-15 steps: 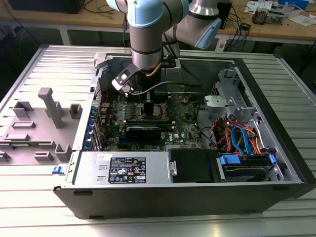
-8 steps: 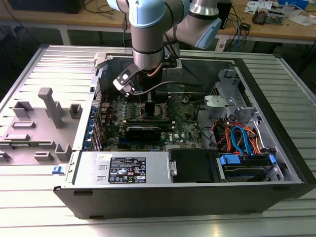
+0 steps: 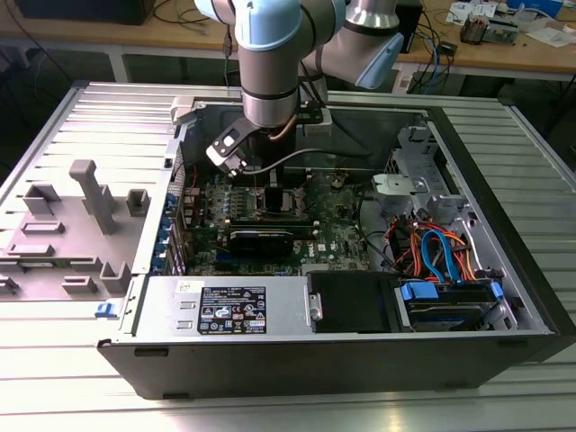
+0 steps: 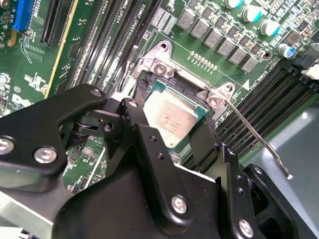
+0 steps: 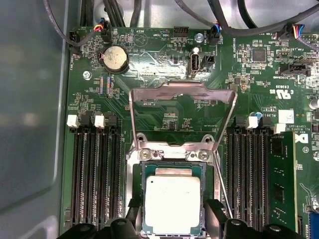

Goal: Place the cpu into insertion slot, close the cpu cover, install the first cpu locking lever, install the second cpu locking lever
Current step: 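Place the cpu into insertion slot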

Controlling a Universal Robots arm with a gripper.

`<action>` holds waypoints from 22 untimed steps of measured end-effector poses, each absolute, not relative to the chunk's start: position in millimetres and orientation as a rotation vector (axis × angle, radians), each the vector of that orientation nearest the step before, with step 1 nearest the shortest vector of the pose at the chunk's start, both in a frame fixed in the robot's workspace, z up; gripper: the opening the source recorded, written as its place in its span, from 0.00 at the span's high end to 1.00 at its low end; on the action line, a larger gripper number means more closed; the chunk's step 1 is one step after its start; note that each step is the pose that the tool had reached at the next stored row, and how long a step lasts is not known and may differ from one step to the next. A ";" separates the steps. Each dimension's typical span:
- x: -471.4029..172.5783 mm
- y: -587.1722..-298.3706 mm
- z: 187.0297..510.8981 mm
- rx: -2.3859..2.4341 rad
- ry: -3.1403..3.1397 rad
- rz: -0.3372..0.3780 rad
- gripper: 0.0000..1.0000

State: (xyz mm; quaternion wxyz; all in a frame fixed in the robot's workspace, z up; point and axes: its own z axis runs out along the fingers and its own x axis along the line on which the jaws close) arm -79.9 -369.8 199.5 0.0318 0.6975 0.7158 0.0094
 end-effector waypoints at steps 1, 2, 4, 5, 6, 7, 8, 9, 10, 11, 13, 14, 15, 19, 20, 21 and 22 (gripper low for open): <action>-79.9 -370.2 199.5 2.145 2.206 0.028 0.38; -79.9 -370.3 199.5 2.144 2.207 0.028 0.38; -79.9 -370.3 199.5 2.143 2.208 0.028 0.38; -79.9 -370.4 199.5 2.143 2.208 0.028 0.38; -79.6 -370.4 199.6 2.142 2.208 0.028 0.38; -79.1 -370.3 199.5 2.143 2.208 0.028 0.38; -78.8 -370.3 199.5 2.143 2.208 0.028 0.38; -78.8 -370.2 199.5 2.143 2.208 0.028 0.38; -78.8 -370.2 199.5 2.143 2.208 0.028 0.38; -78.7 -370.2 199.5 2.143 2.208 0.028 0.38; -78.5 -370.2 200.3 2.143 2.208 0.028 0.38; -78.6 -370.2 201.9 2.143 2.208 0.027 0.38; -78.5 -370.3 203.7 2.143 2.209 0.027 0.38; -78.1 -370.3 210.6 2.144 2.210 0.024 0.38; -77.9 -370.2 212.2 2.145 2.211 0.023 0.38; -77.6 -370.2 214.5 2.146 2.212 0.021 0.40; -77.2 -370.2 216.0 2.146 2.212 0.019 0.53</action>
